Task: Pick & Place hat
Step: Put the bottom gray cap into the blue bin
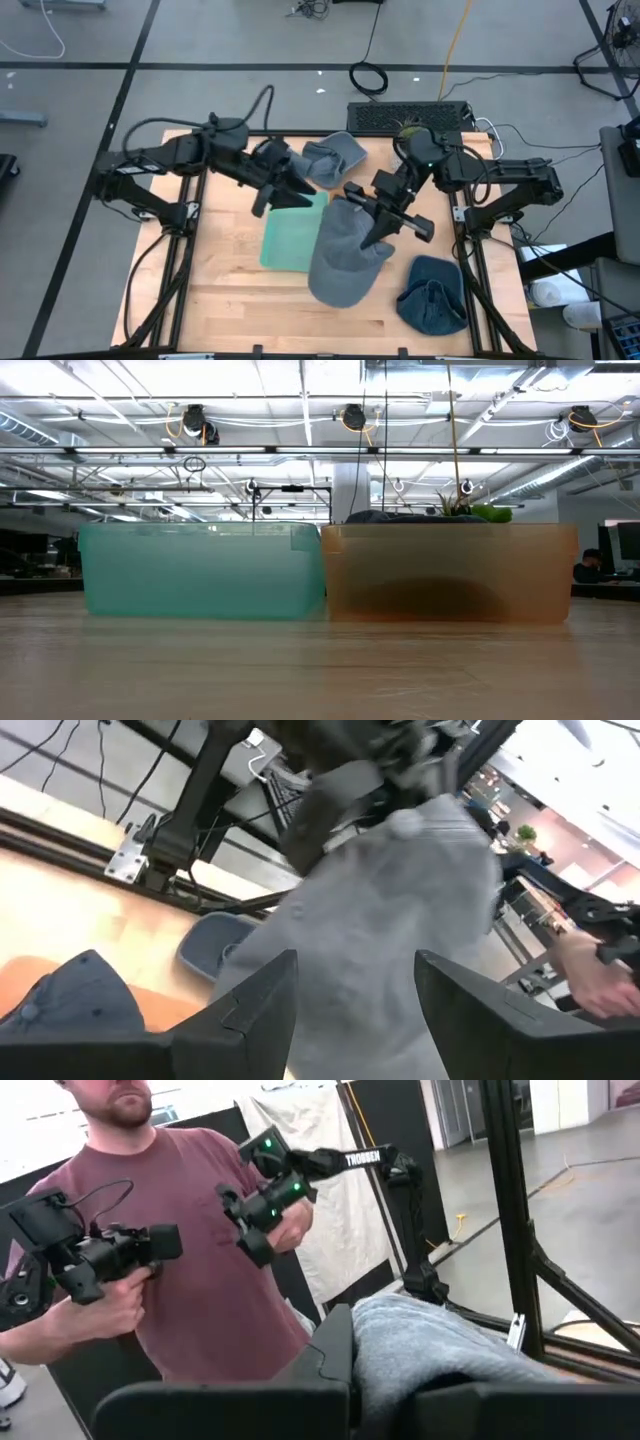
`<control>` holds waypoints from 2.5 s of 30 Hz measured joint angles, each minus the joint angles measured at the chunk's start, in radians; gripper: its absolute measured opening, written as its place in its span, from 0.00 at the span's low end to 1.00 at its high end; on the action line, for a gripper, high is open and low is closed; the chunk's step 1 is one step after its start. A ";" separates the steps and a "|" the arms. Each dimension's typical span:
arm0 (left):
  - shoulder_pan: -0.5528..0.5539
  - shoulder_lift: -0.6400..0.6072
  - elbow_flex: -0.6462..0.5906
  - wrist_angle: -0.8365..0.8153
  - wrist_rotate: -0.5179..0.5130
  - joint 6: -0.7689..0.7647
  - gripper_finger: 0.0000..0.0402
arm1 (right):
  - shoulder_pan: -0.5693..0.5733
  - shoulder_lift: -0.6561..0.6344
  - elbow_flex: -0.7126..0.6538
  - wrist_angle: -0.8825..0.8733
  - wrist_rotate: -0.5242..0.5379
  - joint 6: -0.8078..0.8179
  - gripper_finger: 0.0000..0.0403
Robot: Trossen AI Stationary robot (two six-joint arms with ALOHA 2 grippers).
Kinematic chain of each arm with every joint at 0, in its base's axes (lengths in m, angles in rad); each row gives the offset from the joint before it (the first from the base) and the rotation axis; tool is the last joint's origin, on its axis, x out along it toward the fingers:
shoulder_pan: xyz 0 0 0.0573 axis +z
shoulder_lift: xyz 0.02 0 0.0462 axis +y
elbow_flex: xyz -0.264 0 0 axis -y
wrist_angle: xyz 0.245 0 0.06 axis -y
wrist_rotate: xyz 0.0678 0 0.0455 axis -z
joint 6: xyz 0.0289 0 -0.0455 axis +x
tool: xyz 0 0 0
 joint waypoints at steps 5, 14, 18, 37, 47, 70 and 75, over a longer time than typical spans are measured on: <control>0.001 0.047 0.000 0.043 0.017 -0.010 0.52 | 0.000 -0.001 0.025 0.008 -0.003 -0.014 0.00; 0.005 0.118 0.000 0.197 0.127 -0.018 0.52 | 0.000 -0.001 0.025 0.057 -0.047 0.007 0.00; 0.012 0.147 0.001 0.232 0.191 -0.060 0.52 | -0.004 0.000 0.025 0.061 -0.055 0.008 0.00; 0.035 0.200 -0.001 0.285 0.328 -0.161 0.52 | -0.018 0.000 0.025 0.100 -0.056 0.015 0.00; 0.032 0.199 -0.001 0.359 0.448 -0.215 0.52 | -0.032 0.000 0.025 0.098 -0.056 0.010 0.00; 0.072 0.102 0.001 0.259 0.463 -0.160 0.01 | -0.039 0.000 0.024 0.181 0.060 0.118 0.14; 0.101 0.020 0.000 0.085 0.449 -0.073 0.01 | -0.045 -0.001 0.024 0.218 0.114 0.121 0.31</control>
